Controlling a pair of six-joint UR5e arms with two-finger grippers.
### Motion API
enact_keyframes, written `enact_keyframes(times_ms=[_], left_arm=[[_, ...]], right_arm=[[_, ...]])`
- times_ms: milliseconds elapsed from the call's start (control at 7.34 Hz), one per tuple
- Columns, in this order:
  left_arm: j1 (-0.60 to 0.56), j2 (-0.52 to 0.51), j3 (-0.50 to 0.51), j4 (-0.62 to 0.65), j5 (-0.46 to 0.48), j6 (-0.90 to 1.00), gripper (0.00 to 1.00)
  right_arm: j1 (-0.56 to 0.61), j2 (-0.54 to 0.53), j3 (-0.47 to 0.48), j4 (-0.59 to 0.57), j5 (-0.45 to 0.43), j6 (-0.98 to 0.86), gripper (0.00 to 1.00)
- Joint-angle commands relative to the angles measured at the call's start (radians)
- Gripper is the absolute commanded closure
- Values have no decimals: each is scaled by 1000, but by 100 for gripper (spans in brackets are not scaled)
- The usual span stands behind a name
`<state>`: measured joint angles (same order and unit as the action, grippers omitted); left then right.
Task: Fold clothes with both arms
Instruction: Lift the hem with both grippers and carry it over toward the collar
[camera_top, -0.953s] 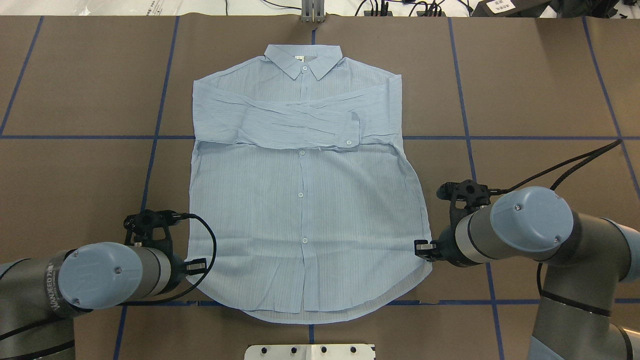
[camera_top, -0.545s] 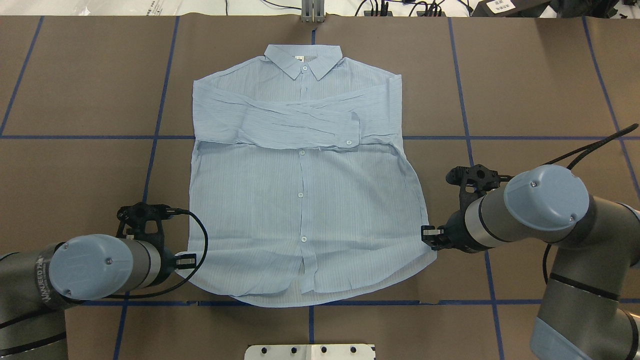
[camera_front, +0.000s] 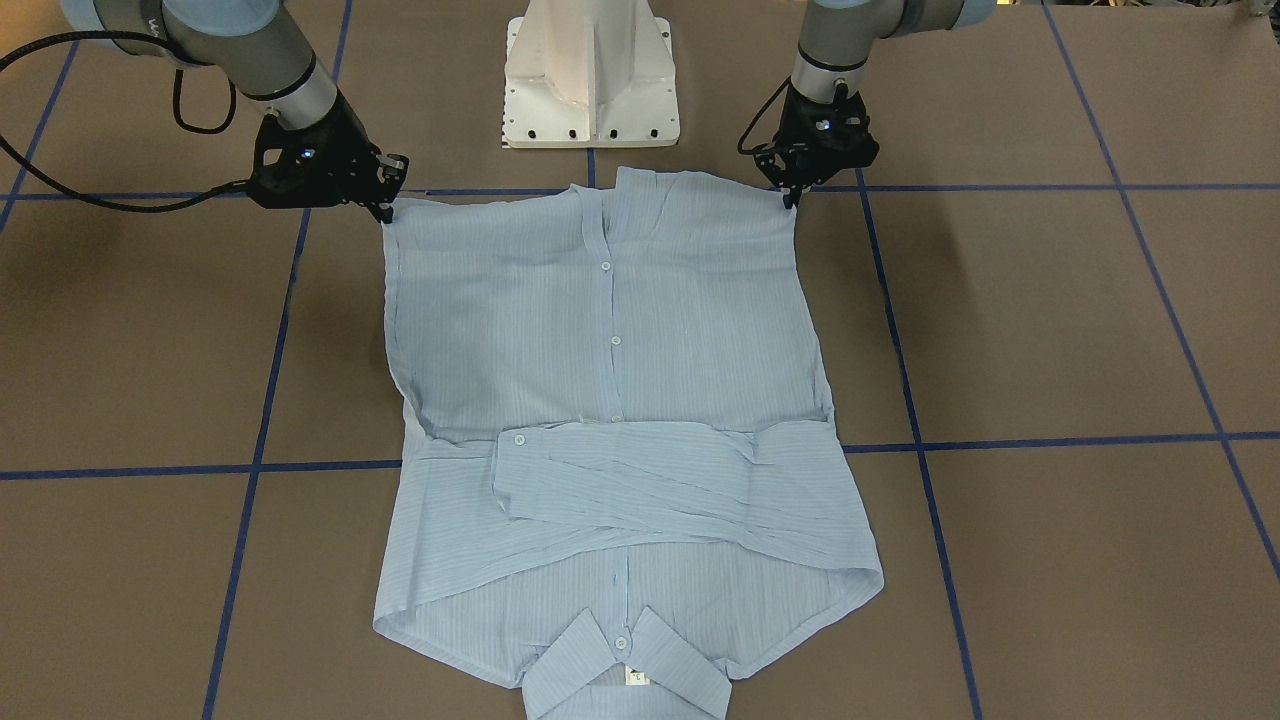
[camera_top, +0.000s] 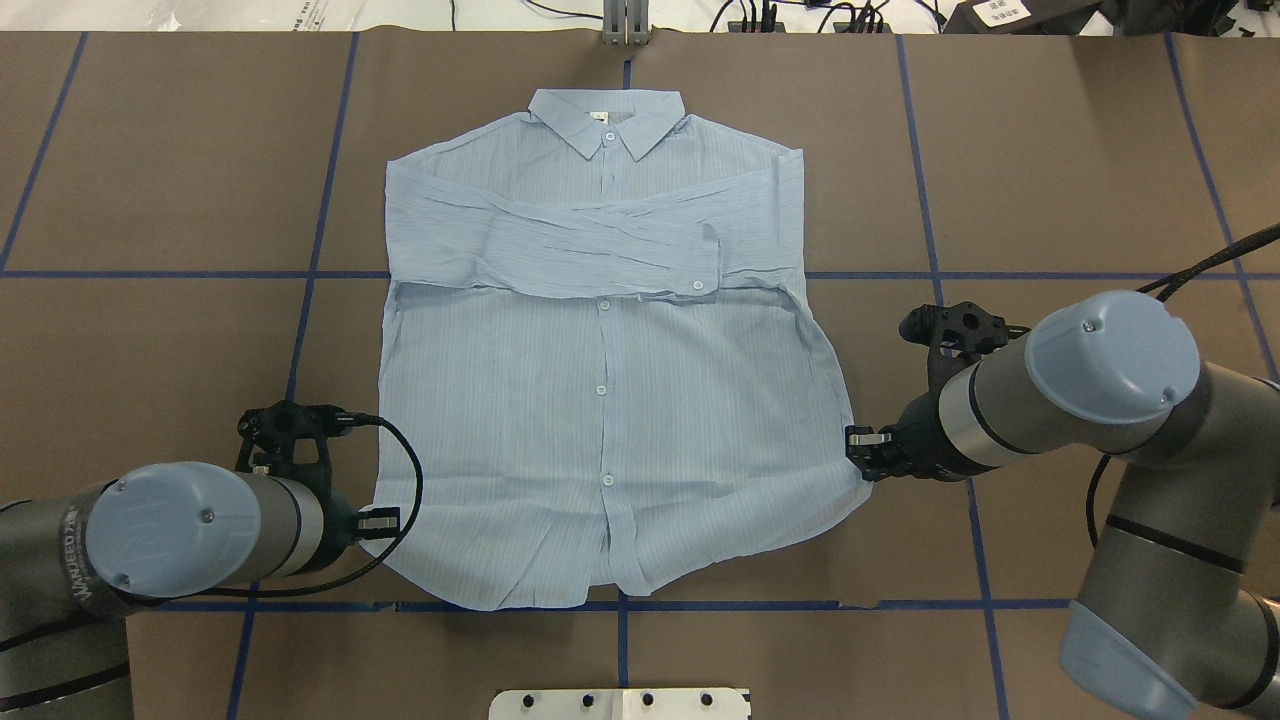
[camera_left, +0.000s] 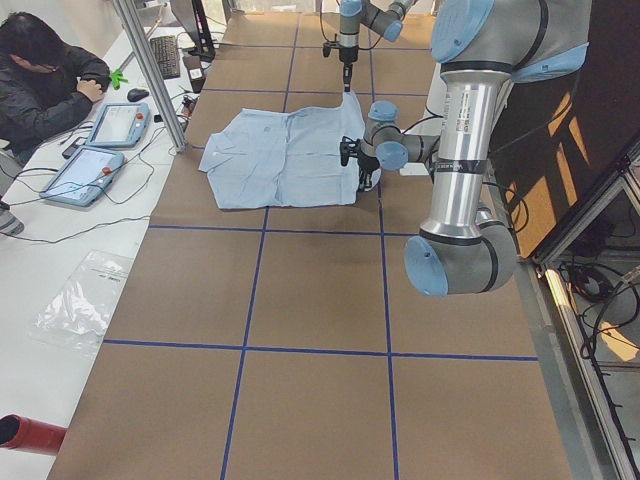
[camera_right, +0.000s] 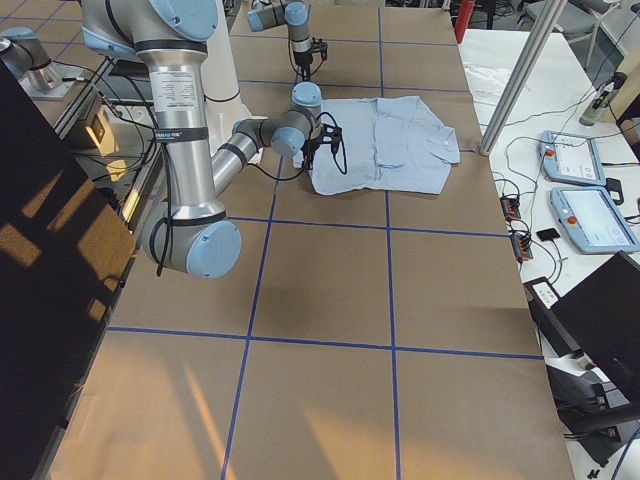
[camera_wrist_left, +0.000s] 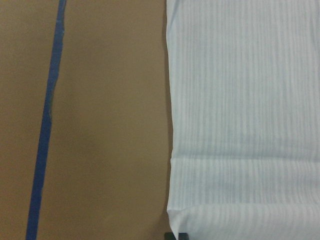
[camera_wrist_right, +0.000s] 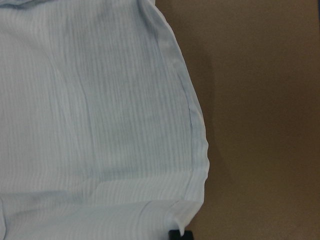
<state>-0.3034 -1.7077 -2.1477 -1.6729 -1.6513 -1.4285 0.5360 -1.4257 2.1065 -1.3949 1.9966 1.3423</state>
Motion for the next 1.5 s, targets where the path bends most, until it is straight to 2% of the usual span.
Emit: enact_keyframes(times_ms=[0, 817, 1226, 1362], left_arm=[[-9, 9, -55, -2, -24, -1, 100], [-34, 14, -98, -5, -39, 49, 100], [-217, 4, -126, -8, -189, 219, 100], [-261, -1, -121, -10, -217, 258, 100]], right_arm=[[34, 1, 6, 0, 43, 0, 100], [166, 13, 0, 37, 174, -31, 100], [255, 18, -17, 37, 231, -63, 100], [287, 62, -38, 34, 238, -68, 100]])
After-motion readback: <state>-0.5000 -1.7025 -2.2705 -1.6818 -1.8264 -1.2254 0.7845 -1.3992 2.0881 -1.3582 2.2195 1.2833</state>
